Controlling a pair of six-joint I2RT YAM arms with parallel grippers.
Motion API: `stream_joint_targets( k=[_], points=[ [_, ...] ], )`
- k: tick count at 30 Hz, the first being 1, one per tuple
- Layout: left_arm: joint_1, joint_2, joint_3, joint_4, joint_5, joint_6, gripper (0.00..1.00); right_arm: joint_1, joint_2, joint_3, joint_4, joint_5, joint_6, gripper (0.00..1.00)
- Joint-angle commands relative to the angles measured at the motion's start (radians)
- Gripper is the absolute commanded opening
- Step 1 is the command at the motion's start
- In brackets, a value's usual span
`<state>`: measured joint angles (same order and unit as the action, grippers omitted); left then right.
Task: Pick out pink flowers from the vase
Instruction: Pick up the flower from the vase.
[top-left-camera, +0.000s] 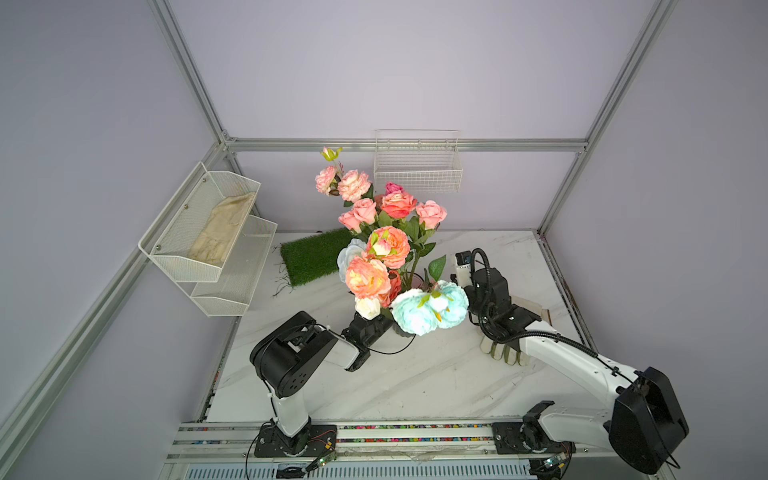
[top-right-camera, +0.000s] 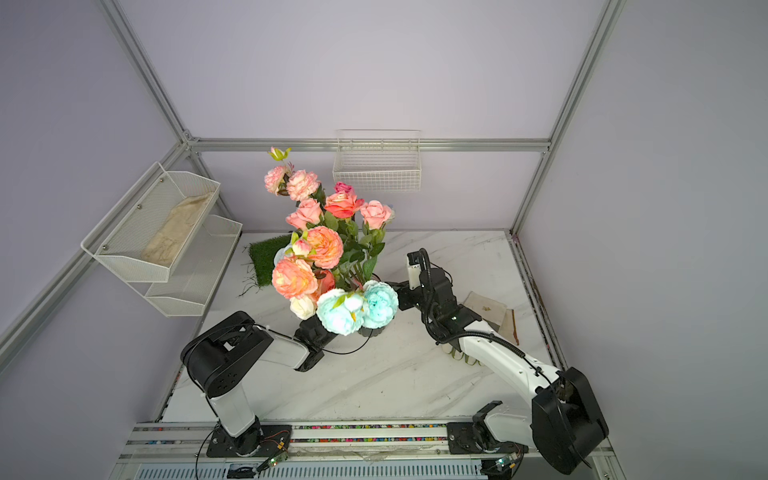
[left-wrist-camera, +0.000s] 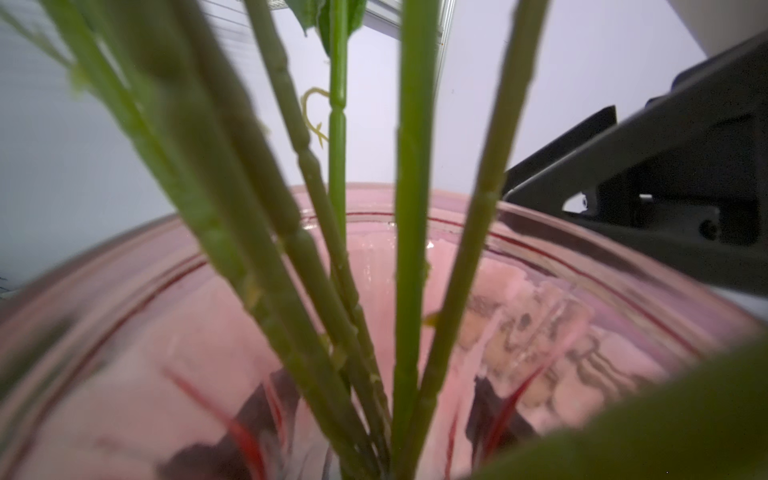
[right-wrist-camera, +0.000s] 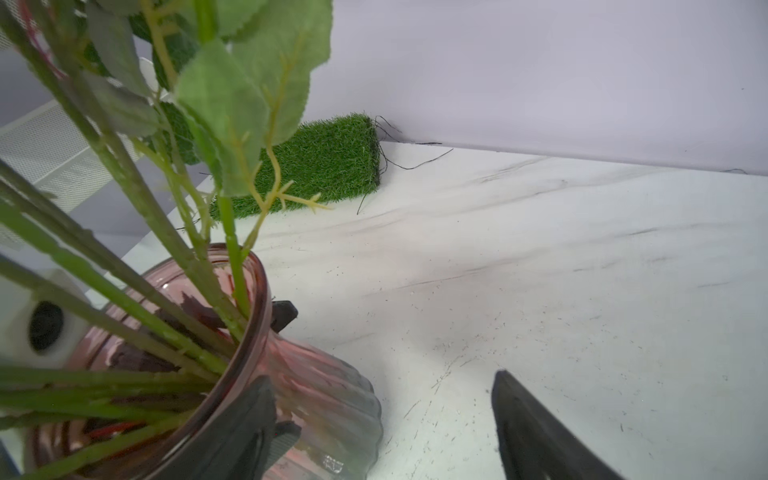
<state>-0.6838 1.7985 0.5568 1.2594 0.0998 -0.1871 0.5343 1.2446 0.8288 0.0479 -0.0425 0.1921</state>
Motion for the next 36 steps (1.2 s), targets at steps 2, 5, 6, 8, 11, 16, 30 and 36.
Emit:
stream_joint_targets(
  k=[2, 5, 6, 8, 11, 16, 30, 36],
  points=[
    [-0.005, 0.061, -0.071, -0.155, 0.054, 0.009, 0.00, 0.012, -0.032, 0.037, -0.007, -0.088, 0.011, 0.65],
    [-0.002, 0.062, -0.079, -0.143, 0.073, 0.018, 0.00, 0.026, -0.040, 0.046, 0.014, -0.131, 0.033, 0.50],
    [-0.001, 0.064, -0.078, -0.143, 0.081, 0.017, 0.00, 0.032, -0.045, 0.045, 0.026, -0.142, 0.041, 0.46],
    [0.001, 0.068, -0.078, -0.144, 0.088, 0.010, 0.00, 0.043, -0.052, 0.049, 0.044, -0.163, 0.056, 0.40],
    [0.003, 0.074, -0.075, -0.141, 0.100, 0.002, 0.00, 0.063, -0.061, 0.056, 0.055, -0.171, 0.077, 0.37],
    [0.003, 0.082, -0.075, -0.134, 0.087, -0.011, 0.00, 0.084, -0.054, 0.075, 0.065, -0.195, 0.084, 0.37],
    [0.001, 0.084, -0.072, -0.124, 0.048, -0.021, 0.00, 0.086, 0.055, 0.136, 0.190, -0.207, 0.138, 0.35],
    [0.001, 0.082, -0.060, -0.137, 0.052, -0.050, 0.00, 0.086, 0.064, 0.136, 0.196, -0.177, 0.152, 0.13]
  ],
)
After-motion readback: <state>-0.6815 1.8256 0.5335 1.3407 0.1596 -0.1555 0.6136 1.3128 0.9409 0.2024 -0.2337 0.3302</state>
